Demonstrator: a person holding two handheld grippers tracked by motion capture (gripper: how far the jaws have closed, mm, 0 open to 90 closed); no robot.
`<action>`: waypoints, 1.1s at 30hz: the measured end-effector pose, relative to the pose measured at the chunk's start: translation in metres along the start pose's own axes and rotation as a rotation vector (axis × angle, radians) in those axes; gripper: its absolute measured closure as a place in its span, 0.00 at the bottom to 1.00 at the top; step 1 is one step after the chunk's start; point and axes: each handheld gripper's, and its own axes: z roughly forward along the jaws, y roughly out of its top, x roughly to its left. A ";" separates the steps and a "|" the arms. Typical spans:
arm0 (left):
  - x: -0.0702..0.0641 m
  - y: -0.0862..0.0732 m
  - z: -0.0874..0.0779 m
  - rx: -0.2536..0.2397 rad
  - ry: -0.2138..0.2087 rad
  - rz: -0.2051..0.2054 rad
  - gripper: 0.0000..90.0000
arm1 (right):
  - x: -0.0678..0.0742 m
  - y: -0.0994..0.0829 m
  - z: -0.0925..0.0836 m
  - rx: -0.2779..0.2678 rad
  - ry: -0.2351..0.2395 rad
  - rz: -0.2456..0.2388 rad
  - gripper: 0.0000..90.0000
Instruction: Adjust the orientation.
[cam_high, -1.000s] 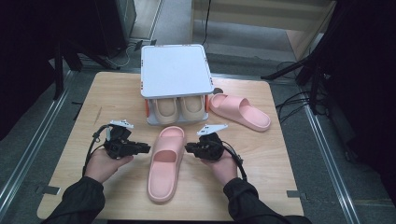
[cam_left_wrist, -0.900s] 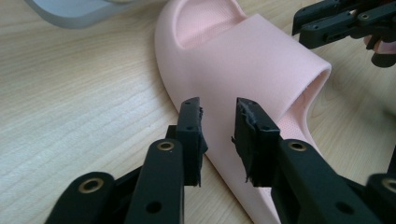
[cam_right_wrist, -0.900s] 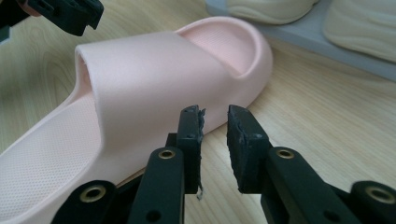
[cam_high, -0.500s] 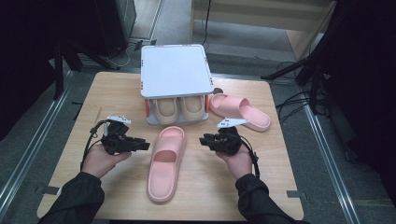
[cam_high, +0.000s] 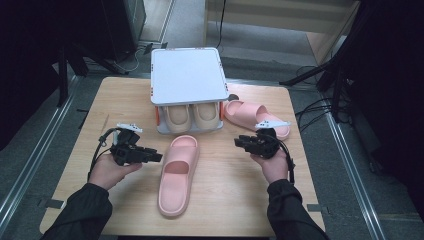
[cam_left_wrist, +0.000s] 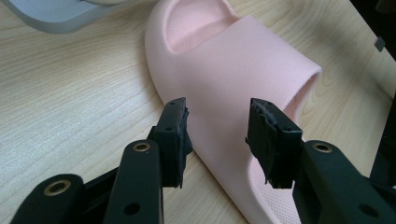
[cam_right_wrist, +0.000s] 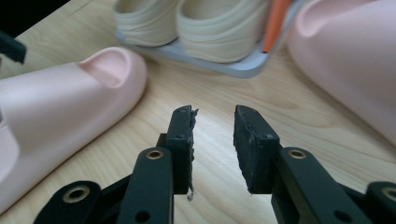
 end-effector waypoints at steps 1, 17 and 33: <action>0.000 0.000 0.000 0.000 0.002 0.002 0.63 | -0.004 0.000 -0.002 -0.003 -0.005 0.009 0.76; -0.003 -0.005 -0.001 0.003 -0.003 -0.010 0.56 | -0.078 0.008 -0.020 -0.027 -0.070 0.085 0.65; -0.003 -0.020 -0.009 -0.005 0.011 -0.036 0.54 | -0.103 0.019 0.010 0.025 -0.112 0.090 0.58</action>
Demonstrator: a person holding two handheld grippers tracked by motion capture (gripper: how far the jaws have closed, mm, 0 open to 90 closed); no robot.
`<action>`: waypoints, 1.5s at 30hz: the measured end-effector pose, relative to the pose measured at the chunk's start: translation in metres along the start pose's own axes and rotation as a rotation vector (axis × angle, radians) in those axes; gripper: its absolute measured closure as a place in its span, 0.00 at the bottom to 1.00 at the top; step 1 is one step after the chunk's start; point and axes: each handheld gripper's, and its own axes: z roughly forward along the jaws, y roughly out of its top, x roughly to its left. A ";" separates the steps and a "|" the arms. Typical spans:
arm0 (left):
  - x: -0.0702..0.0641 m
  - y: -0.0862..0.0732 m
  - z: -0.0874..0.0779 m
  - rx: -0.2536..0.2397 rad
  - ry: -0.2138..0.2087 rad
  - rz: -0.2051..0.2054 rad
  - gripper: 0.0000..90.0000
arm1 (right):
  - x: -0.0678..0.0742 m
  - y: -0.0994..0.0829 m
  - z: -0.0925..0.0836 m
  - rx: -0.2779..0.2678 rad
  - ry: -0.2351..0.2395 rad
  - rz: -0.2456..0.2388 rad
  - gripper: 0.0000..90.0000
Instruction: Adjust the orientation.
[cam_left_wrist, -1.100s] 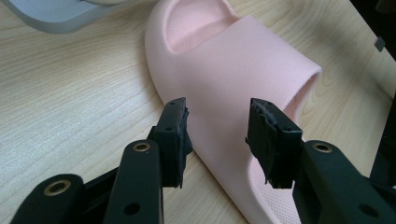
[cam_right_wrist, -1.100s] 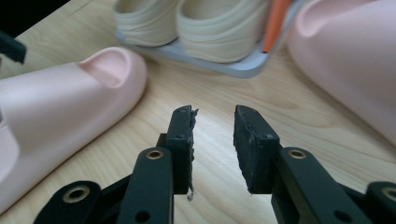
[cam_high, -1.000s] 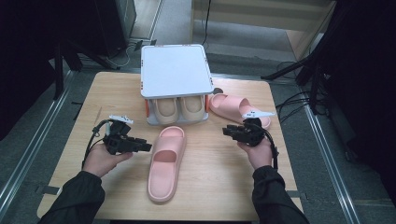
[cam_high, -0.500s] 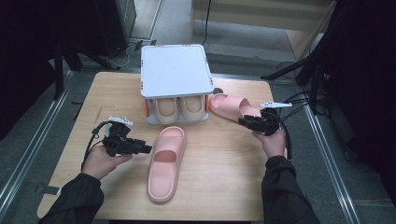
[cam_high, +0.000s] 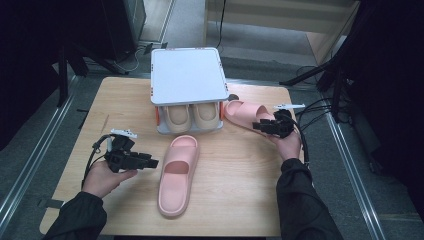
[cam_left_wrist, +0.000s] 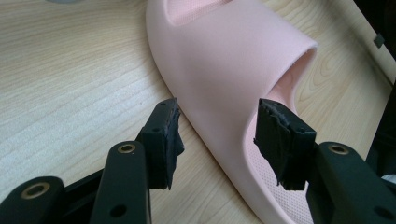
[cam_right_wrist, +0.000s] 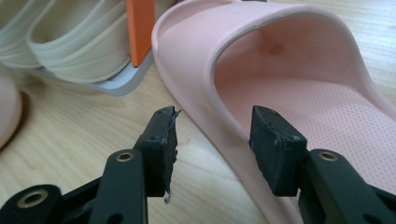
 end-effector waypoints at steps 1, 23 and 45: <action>0.000 -0.001 0.000 -0.001 0.002 -0.003 0.54 | 0.000 0.001 0.002 -0.008 -0.003 -0.006 0.58; 0.003 -0.007 -0.003 -0.003 0.001 -0.021 0.54 | -0.003 0.012 0.029 0.026 -0.021 -0.017 0.70; 0.005 -0.006 -0.006 -0.022 0.000 -0.026 0.55 | 0.014 0.027 -0.004 -0.024 -0.076 0.016 0.96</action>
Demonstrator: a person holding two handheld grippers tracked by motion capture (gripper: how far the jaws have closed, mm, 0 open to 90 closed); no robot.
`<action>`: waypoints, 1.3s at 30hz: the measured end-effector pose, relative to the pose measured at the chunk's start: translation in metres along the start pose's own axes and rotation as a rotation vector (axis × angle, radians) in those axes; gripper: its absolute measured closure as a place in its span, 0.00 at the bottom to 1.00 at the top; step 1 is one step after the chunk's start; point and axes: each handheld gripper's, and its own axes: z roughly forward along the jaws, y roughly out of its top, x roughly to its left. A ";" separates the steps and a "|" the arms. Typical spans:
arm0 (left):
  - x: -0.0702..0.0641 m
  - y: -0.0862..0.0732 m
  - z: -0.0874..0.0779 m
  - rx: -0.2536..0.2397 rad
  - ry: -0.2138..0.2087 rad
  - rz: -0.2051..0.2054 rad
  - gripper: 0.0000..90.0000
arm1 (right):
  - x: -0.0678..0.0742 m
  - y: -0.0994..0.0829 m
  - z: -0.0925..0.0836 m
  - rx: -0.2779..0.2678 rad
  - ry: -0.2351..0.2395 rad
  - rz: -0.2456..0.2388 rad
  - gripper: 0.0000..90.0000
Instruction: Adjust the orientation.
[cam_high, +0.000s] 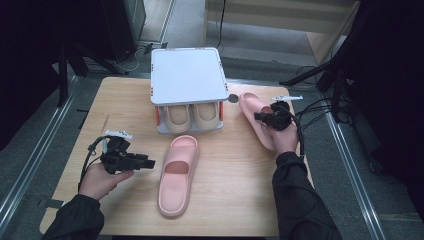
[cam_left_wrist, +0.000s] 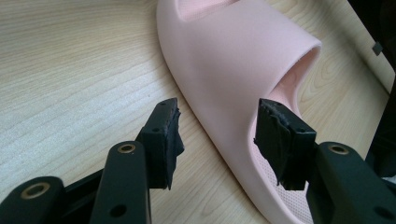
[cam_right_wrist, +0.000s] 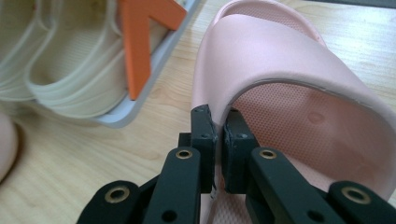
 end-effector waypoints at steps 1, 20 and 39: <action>0.000 0.000 0.000 -0.002 -0.001 0.005 0.55 | 0.002 0.000 -0.003 0.000 0.000 -0.007 0.96; -0.005 0.016 0.007 -0.030 -0.031 0.074 0.52 | 0.050 -0.028 -0.056 -0.017 0.048 -0.013 0.96; -0.009 0.030 0.017 -0.038 -0.042 0.128 0.54 | 0.091 -0.060 -0.069 0.024 0.088 -0.039 0.95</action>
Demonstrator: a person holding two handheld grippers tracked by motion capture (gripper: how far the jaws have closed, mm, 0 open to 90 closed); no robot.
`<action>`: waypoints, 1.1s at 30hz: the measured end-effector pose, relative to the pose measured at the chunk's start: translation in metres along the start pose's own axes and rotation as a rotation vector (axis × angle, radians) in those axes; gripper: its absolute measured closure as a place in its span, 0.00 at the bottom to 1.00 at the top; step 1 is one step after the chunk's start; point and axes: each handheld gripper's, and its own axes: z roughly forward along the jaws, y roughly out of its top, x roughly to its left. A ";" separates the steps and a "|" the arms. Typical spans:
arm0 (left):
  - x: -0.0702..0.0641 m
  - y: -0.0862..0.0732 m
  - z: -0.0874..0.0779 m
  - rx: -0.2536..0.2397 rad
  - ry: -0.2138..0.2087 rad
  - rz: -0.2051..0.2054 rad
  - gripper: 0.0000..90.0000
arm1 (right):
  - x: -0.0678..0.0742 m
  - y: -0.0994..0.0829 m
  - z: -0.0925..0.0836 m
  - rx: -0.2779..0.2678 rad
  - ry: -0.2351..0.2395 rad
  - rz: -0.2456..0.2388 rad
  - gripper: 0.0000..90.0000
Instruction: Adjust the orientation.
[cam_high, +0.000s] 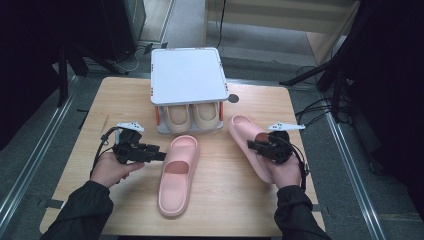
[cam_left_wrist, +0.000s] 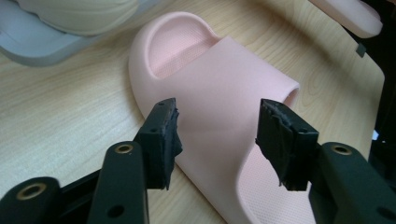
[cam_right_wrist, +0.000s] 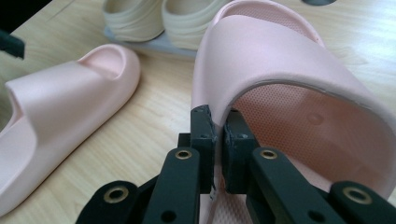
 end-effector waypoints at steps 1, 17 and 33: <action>0.000 0.000 0.000 -0.001 0.001 0.003 0.55 | 0.003 -0.002 0.001 0.004 0.004 -0.003 0.95; 0.000 0.002 0.003 0.009 0.003 0.013 0.55 | 0.051 -0.024 0.033 0.119 0.058 -0.099 0.95; 0.000 0.002 0.007 0.028 -0.003 0.022 0.54 | 0.077 -0.032 0.054 0.181 0.037 -0.171 0.92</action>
